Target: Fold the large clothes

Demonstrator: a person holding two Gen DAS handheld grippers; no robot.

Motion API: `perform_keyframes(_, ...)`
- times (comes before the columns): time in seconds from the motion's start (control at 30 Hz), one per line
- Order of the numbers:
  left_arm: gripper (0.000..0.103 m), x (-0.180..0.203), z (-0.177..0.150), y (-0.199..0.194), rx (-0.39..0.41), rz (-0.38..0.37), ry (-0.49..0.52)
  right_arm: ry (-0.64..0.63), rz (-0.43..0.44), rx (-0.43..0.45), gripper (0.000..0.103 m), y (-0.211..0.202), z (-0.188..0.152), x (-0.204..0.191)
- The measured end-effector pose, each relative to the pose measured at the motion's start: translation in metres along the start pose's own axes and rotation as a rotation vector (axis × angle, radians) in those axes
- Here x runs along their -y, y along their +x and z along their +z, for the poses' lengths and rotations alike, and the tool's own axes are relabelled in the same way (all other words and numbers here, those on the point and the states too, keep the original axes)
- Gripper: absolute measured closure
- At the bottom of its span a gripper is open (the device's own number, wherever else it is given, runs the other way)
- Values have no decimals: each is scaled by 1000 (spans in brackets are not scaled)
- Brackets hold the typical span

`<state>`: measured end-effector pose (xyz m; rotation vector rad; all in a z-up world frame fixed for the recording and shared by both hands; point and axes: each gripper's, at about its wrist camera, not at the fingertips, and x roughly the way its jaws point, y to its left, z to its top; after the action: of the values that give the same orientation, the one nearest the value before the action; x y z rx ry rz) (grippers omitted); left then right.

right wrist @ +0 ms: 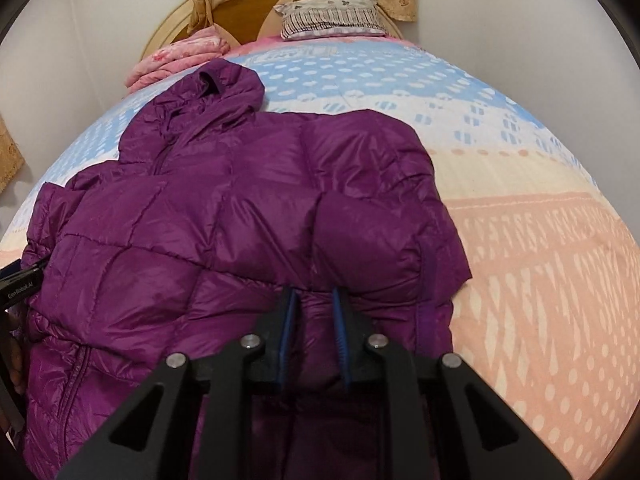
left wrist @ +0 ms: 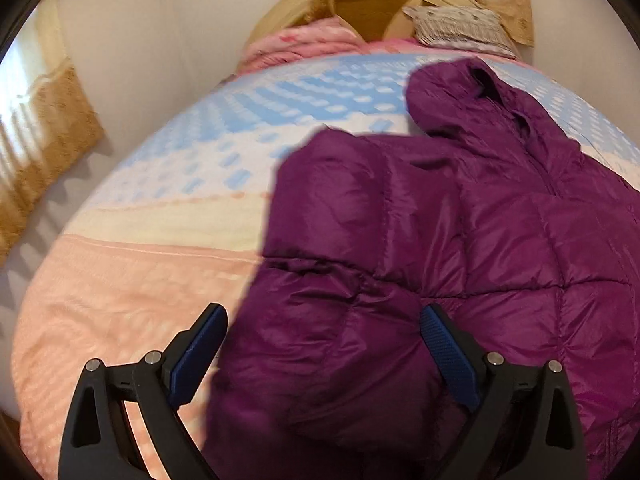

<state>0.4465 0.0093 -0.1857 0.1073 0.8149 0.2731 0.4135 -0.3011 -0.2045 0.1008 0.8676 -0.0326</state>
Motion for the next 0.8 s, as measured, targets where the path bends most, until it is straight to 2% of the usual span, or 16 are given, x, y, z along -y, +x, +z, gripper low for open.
perform_keyframes(0.1,6,-12,10,-37,87,-72,-17,16,24,17,80,-20,4,3)
perform_keyframes(0.13,6,-19,17,-51,135,-107,-34,23,37,39,80,-30,8,5)
perform_keyframes(0.2,6,-28,33,-61,165,-146,-65,32,39,93,80,-49,21,5)
perform_keyframes(0.33,5,-32,64,-32,117,-84,-125,114,46,112,80,-51,55,9)
perform_keyframes(0.4,6,-23,72,-9,57,-91,-144,105,-9,119,80,-37,68,1)
perform_keyframes(0.5,6,-5,72,11,42,-97,-115,102,-50,96,80,-9,77,-3)
perform_keyframes(0.6,5,14,67,41,-4,-107,-68,114,-53,71,80,19,77,5)
perform_keyframes(0.67,5,21,61,60,-41,-61,-31,124,-62,44,80,36,74,12)
perform_keyframes(0.73,5,21,56,74,-78,-93,-42,133,-41,13,80,49,68,18)
perform_keyframes(0.8,2,20,55,76,-81,-91,-52,139,-21,29,80,51,62,21)
